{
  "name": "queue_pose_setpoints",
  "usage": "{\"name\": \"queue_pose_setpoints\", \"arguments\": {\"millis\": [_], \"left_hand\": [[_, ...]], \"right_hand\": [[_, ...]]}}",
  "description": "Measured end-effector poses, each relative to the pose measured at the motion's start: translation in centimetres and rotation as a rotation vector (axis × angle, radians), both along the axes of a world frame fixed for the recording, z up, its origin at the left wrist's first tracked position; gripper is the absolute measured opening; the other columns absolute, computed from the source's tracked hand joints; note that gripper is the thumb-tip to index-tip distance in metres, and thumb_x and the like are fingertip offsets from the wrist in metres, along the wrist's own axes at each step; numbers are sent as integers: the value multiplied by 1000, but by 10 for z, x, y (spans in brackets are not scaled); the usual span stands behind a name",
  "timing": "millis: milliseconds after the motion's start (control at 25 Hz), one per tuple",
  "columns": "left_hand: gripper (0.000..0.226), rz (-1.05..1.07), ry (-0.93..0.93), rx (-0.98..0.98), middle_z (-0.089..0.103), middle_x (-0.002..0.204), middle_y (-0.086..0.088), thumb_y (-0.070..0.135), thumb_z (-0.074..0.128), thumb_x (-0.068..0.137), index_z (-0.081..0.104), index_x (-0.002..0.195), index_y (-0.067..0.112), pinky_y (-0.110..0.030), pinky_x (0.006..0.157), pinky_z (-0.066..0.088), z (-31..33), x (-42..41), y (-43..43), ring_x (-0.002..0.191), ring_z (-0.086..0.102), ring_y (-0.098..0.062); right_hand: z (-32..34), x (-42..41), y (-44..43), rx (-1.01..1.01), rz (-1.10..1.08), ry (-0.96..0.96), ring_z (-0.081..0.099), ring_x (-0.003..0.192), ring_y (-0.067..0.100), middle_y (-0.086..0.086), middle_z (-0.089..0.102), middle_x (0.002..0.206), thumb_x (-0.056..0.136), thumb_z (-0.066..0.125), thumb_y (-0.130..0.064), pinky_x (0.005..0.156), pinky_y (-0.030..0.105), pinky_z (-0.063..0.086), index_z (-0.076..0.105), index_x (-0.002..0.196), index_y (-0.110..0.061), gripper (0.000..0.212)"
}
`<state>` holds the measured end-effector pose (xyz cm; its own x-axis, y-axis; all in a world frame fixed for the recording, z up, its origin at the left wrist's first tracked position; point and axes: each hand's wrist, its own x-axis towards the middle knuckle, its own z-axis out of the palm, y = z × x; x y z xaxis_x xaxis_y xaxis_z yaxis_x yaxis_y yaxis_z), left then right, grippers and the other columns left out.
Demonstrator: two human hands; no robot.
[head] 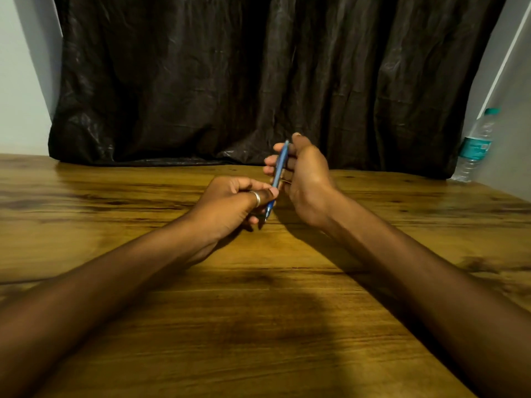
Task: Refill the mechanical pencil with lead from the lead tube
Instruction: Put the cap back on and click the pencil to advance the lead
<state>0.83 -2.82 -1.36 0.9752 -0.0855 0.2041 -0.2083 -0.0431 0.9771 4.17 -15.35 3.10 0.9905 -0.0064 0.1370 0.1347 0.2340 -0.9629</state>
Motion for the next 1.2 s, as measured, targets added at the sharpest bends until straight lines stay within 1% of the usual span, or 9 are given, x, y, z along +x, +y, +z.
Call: {"name": "queue_pose_setpoints", "arguments": {"millis": [80, 160, 400, 480, 560, 680, 840, 1080, 1200], "left_hand": [[12, 71, 3, -36, 68, 81, -14, 17, 71, 93, 77, 98, 9, -25, 48, 40, 4, 2, 4, 55, 50, -14], [14, 103, 12, -36, 70, 80, -11, 18, 70, 93, 78, 101, 9, -25, 50, 42, 7, 3, 11, 53, 52, -11], [14, 95, -31, 113, 76, 73, 2, 26, 70, 94, 79, 96, 16, -14, 50, 51, 10, 5, 17, 61, 66, -1], [14, 132, -121, 318, 78, 82, 1, 31, 69, 94, 79, 93, 21, -16, 61, 56, 14, 10, 21, 73, 70, -4], [10, 178, -200, 588, 78, 91, 4, 27, 71, 92, 80, 95, 25, -27, 77, 57, 21, 15, 27, 87, 72, -8], [11, 148, -203, 915, 74, 88, 12, 23, 72, 90, 81, 96, 25, -29, 77, 52, 31, 20, 25, 92, 69, -9], [12, 91, -132, 1164, 77, 97, 9, 30, 76, 86, 81, 96, 26, -32, 89, 53, 39, 31, 15, 98, 67, -12], [9, 120, -95, 1173, 69, 73, 17, 34, 78, 84, 78, 80, 27, -24, 61, 42, 33, 36, 10, 78, 64, -7], [12, 169, -60, 1079, 74, 73, 9, 32, 79, 84, 80, 80, 21, -24, 59, 44, 28, 34, 7, 69, 64, -7]], "right_hand": [[-3, 1, 0, -310, -47, -136, 64, 82, 21, 8, 66, 88, 106, 42, -27, 73, 36, 52, 64, 98, -11, 28], [-7, 3, -2, -487, -48, -225, 66, 93, 22, 6, 69, 93, 101, 55, -21, 86, 43, 55, 70, 102, -10, 19], [-14, 10, -8, -501, -8, -229, 71, 85, 23, 13, 75, 87, 94, 66, -15, 86, 42, 58, 75, 96, -6, 12], [-14, 15, -12, -549, -62, -203, 73, 84, 26, 16, 77, 89, 93, 68, -16, 87, 46, 60, 76, 91, -6, 13], [-17, 19, -16, -675, -120, -197, 74, 83, 23, 13, 77, 87, 91, 70, -18, 84, 47, 61, 77, 88, -7, 14], [-19, 19, -20, -868, -138, -189, 74, 86, 21, 7, 77, 85, 90, 70, -18, 81, 43, 62, 78, 87, -10, 12], [-18, 17, -23, -993, -149, -182, 73, 86, 25, 15, 76, 88, 89, 66, -15, 79, 52, 59, 76, 86, -2, 17], [-15, 15, -23, -1048, -137, -137, 71, 83, 30, 14, 69, 77, 84, 67, -14, 79, 50, 58, 71, 76, -4, 14], [-15, 12, -22, -1102, -125, -124, 64, 76, 27, 11, 62, 72, 81, 67, -15, 71, 44, 55, 68, 73, -9, 10]]}}
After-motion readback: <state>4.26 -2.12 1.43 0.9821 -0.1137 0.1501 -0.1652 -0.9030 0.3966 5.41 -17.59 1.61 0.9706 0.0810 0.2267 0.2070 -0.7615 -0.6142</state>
